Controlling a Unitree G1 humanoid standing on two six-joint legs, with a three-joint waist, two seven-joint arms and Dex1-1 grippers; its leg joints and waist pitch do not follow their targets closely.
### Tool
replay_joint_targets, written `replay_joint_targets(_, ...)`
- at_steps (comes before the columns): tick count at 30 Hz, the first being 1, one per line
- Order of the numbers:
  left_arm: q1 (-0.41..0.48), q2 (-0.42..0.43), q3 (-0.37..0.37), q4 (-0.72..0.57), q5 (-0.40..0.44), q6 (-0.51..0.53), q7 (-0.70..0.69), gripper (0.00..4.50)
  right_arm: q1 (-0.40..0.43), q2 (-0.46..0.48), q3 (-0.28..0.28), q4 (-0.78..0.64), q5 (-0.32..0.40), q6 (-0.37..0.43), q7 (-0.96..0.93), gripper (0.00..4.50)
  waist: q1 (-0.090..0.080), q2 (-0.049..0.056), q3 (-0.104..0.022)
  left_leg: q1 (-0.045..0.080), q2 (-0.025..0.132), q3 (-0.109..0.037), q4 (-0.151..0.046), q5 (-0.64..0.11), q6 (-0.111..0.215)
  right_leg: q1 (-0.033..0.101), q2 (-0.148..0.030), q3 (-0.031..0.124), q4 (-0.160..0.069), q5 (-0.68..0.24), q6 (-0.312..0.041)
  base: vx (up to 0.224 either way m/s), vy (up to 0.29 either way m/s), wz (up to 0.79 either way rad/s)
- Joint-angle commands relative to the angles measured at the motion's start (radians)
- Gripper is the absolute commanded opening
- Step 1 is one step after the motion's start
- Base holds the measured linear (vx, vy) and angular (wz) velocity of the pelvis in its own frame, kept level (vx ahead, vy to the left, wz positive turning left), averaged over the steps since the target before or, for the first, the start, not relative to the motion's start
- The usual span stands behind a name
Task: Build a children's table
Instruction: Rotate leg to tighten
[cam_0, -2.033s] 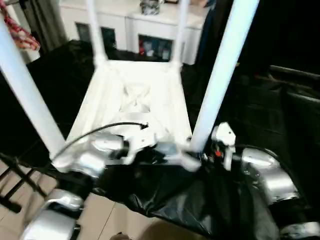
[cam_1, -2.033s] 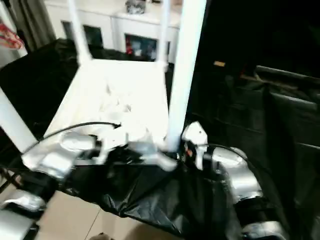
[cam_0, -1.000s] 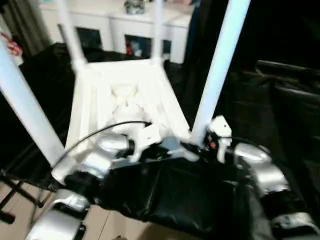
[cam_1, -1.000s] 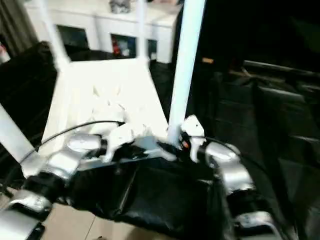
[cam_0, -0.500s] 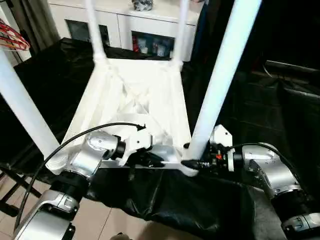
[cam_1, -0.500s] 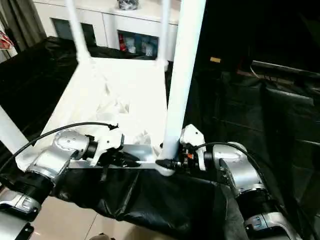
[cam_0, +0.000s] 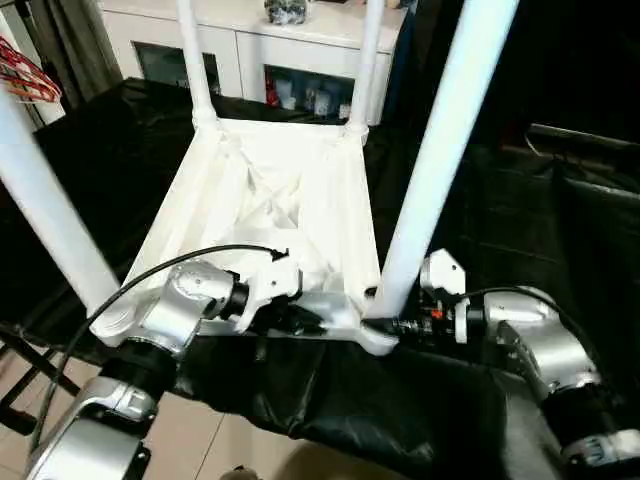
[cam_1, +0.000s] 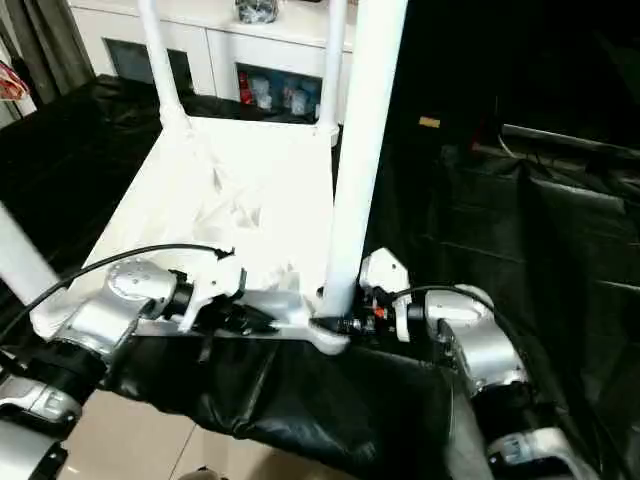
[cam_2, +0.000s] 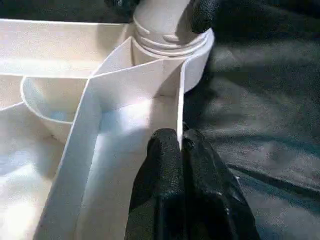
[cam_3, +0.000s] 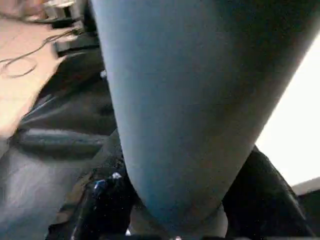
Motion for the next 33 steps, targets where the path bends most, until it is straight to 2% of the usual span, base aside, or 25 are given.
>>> replay_joint_targets(1, -0.043, -0.066, 0.024, -0.003, 0.007, 0.032, 0.144, 0.00, 0.037, 0.068, 0.046, 0.036, -0.010, 0.035, -0.072, 1.99, -0.006, -0.002, -0.046, 0.009, 0.041, -0.011, -0.072, -0.316, 0.011, 0.037, -0.076, 0.046, -0.089, -0.396, -0.159, 0.000, 0.000, 0.00)
replay_joint_targets(2, -0.045, -0.078, 0.024, -0.002, 0.014, 0.039, 0.172, 0.00, 0.039, 0.082, 0.043, 0.042, -0.016, 0.038, -0.103, 1.98, -0.006, -0.002, -0.046, 0.009, 0.041, -0.011, -0.072, -0.316, 0.011, 0.037, -0.076, 0.046, -0.089, -0.396, -0.159, 0.000, 0.000, 0.00)
replay_joint_targets(4, -0.053, -0.119, 0.030, 0.007, 0.031, 0.068, 0.258, 0.00, 0.039, 0.129, 0.030, 0.071, -0.039, 0.032, -0.211, 1.97, -0.016, -0.002, -0.043, 0.009, 0.039, -0.015, -0.075, -0.348, 0.000, 0.035, -0.076, 0.044, -0.097, -0.470, -0.130, 0.000, 0.000, 0.00)
replay_joint_targets(5, -0.053, -0.119, 0.030, 0.007, 0.031, 0.068, 0.258, 0.00, 0.039, 0.129, 0.030, 0.071, -0.039, 0.032, -0.211, 1.96, -0.019, -0.002, -0.043, 0.011, 0.038, -0.016, -0.074, -0.354, -0.003, 0.033, -0.077, 0.043, -0.100, -0.486, -0.125, 0.000, 0.000, 0.00)
replay_joint_targets(7, -0.060, -0.163, 0.035, 0.012, 0.047, 0.099, 0.345, 0.00, 0.027, 0.184, 0.007, 0.105, -0.051, 0.063, -0.332, 1.96, -0.025, -0.003, -0.042, 0.011, 0.037, -0.018, -0.074, -0.363, -0.004, 0.032, -0.077, 0.042, -0.104, -0.519, -0.111, 0.000, 0.000, 0.00)
replay_joint_targets(8, -0.064, -0.192, 0.039, 0.012, 0.057, 0.118, 0.405, 0.00, 0.009, 0.222, -0.008, 0.135, -0.066, 0.074, -0.426, 1.96, -0.029, 0.000, -0.042, 0.009, 0.035, -0.021, -0.075, -0.372, -0.006, 0.032, -0.076, 0.039, -0.108, -0.539, -0.100, 0.000, 0.000, 0.00)
replay_joint_targets(9, -0.068, -0.210, 0.040, 0.012, 0.063, 0.130, 0.445, 0.00, -0.005, 0.250, -0.021, 0.157, -0.080, 0.083, -0.497, 1.96, -0.042, -0.001, -0.039, 0.008, 0.032, -0.024, -0.076, -0.394, -0.018, 0.029, -0.076, 0.034, -0.113, -0.592, -0.084, 0.000, 0.000, 0.00)
replay_joint_targets(10, -0.070, -0.223, 0.039, 0.011, 0.065, 0.136, 0.464, 0.00, -0.020, 0.268, -0.030, 0.177, -0.091, 0.099, -0.557, 1.96, -0.046, -0.003, -0.041, 0.009, 0.030, -0.026, -0.073, -0.397, -0.015, 0.030, -0.079, 0.032, -0.118, -0.617, -0.070, 0.000, 0.000, 0.00)
replay_joint_targets(11, -0.070, -0.228, 0.039, 0.010, 0.066, 0.138, 0.470, 0.00, -0.024, 0.274, -0.035, 0.184, -0.091, 0.102, -0.573, 1.96, -0.046, -0.003, -0.041, 0.009, 0.030, -0.026, -0.073, -0.397, -0.015, 0.030, -0.079, 0.032, -0.118, -0.617, -0.070, 0.000, 0.000, 0.00)
replay_joint_targets(12, -0.072, -0.255, 0.041, 0.007, 0.070, 0.153, 0.506, 0.00, -0.054, 0.316, -0.064, 0.227, -0.091, 0.119, -0.673, 1.96, -0.051, -0.001, -0.041, 0.004, 0.030, -0.027, -0.075, -0.387, -0.011, 0.032, -0.078, 0.032, -0.119, -0.609, -0.065, 0.000, 0.000, 0.00)
replay_joint_targets(13, -0.072, -0.263, 0.042, 0.006, 0.071, 0.157, 0.517, 0.00, -0.063, 0.328, -0.072, 0.239, -0.090, 0.122, -0.700, 1.96, -0.055, 0.001, -0.041, 0.004, 0.029, -0.028, -0.076, -0.393, -0.013, 0.029, -0.076, 0.031, -0.120, -0.607, -0.065, 0.000, 0.000, 0.00)
replay_joint_targets(14, -0.073, -0.269, 0.040, 0.006, 0.077, 0.154, 0.524, 0.00, -0.071, 0.339, -0.075, 0.247, -0.090, 0.116, -0.713, 1.96, -0.057, -0.003, -0.043, 0.007, 0.028, -0.027, -0.075, -0.398, -0.009, 0.029, -0.076, 0.029, -0.123, -0.605, -0.062, 0.000, 0.000, 0.00)
replay_joint_targets(15, -0.073, -0.272, 0.039, 0.006, 0.079, 0.153, 0.527, 0.00, -0.075, 0.343, -0.076, 0.251, -0.090, 0.113, -0.718, 1.96, -0.057, -0.001, -0.044, 0.008, 0.029, -0.027, -0.074, -0.397, -0.006, 0.027, -0.077, 0.030, -0.122, -0.595, -0.065, 0.000, 0.000, 0.00)
replay_joint_targets(16, -0.074, -0.283, 0.029, 0.007, 0.093, 0.144, 0.536, 0.00, -0.091, 0.365, -0.069, 0.264, -0.107, 0.080, -0.737, 1.96, -0.057, 0.001, -0.046, 0.008, 0.031, -0.025, -0.076, -0.386, 0.001, 0.028, -0.075, 0.033, -0.120, -0.546, -0.077, 0.000, 0.000, 0.00)
replay_joint_targets(17, -0.074, -0.283, 0.028, 0.007, 0.094, 0.143, 0.536, 0.00, -0.093, 0.367, -0.068, 0.265, -0.108, 0.077, -0.738, 2.51, -0.058, 0.002, -0.046, 0.007, 0.033, -0.025, -0.077, -0.383, 0.001, 0.027, -0.074, 0.034, -0.117, -0.519, -0.086, 0.000, 0.000, 0.00)
replay_joint_targets(18, -0.071, -0.280, 0.016, 0.006, 0.104, 0.133, 0.528, 0.00, -0.101, 0.377, -0.057, 0.266, -0.118, 0.057, -0.718, 2.65, -0.062, -0.002, -0.046, 0.002, 0.033, -0.024, -0.079, -0.378, 0.004, 0.032, -0.071, 0.034, -0.111, -0.478, -0.098, 0.000, 0.000, 0.00)
replay_joint_targets(21, -0.052, -0.248, -0.001, -0.016, 0.098, 0.112, 0.468, 0.00, -0.092, 0.362, -0.049, 0.244, -0.105, 0.056, -0.650, 2.71, -0.064, -0.001, -0.046, 0.002, 0.034, -0.020, -0.080, -0.374, 0.018, 0.033, -0.072, 0.039, -0.106, -0.433, -0.121, 0.000, 0.000, 0.00)
replay_joint_targets(24, -0.036, -0.228, 0.002, -0.035, 0.076, 0.103, 0.418, 0.00, -0.080, 0.331, -0.019, 0.227, -0.124, 0.043, -0.606, 3.14, -0.064, -0.002, -0.046, 0.001, 0.034, -0.018, -0.078, -0.359, 0.022, 0.034, -0.073, 0.041, -0.105, -0.420, -0.127, 0.000, 0.000, 0.00)
replay_joint_targets(25, -0.035, -0.227, 0.002, -0.036, 0.074, 0.103, 0.415, 0.00, -0.079, 0.329, -0.018, 0.227, -0.124, 0.042, -0.603, 3.14, -0.064, -0.002, -0.047, 0.002, 0.034, -0.016, -0.078, -0.354, 0.025, 0.035, -0.073, 0.042, -0.105, -0.416, -0.129, 0.000, 0.000, 0.00)
replay_joint_targets(28, -0.013, -0.165, -0.002, -0.054, 0.058, 0.076, 0.322, 0.00, -0.050, 0.246, 0.024, 0.180, -0.116, 0.027, -0.443, 3.17, -0.059, -0.002, -0.049, -0.002, 0.034, -0.013, -0.075, -0.313, 0.045, 0.040, -0.073, 0.043, -0.101, -0.375, -0.138, 0.000, 0.000, 0.00)
replay_joint_targets(31, -0.010, -0.130, -0.003, -0.051, 0.047, 0.054, 0.267, 0.00, -0.044, 0.192, 0.035, 0.166, -0.117, 0.005, -0.351, 3.17, -0.058, 0.001, -0.052, 0.000, 0.035, -0.010, -0.072, -0.288, 0.049, 0.041, -0.070, 0.043, -0.095, -0.329, -0.161, 0.000, 0.000, 0.00)
replay_joint_targets(32, -0.010, -0.118, -0.004, -0.050, 0.044, 0.045, 0.247, 0.00, -0.043, 0.173, 0.038, 0.163, -0.118, -0.004, -0.317, 3.17, -0.055, 0.002, -0.054, 0.001, 0.037, -0.009, -0.070, -0.265, 0.053, 0.042, -0.069, 0.044, -0.088, -0.268, -0.184, 0.000, 0.000, 0.00)
replay_joint_targets(33, -0.010, -0.098, -0.004, -0.047, 0.031, 0.020, 0.198, 0.00, -0.040, 0.136, 0.047, 0.151, -0.115, -0.015, -0.242, 3.17, -0.055, 0.001, -0.054, 0.000, 0.037, -0.008, -0.070, -0.259, 0.056, 0.042, -0.068, 0.044, -0.087, -0.252, -0.191, 0.000, 0.000, 0.00)
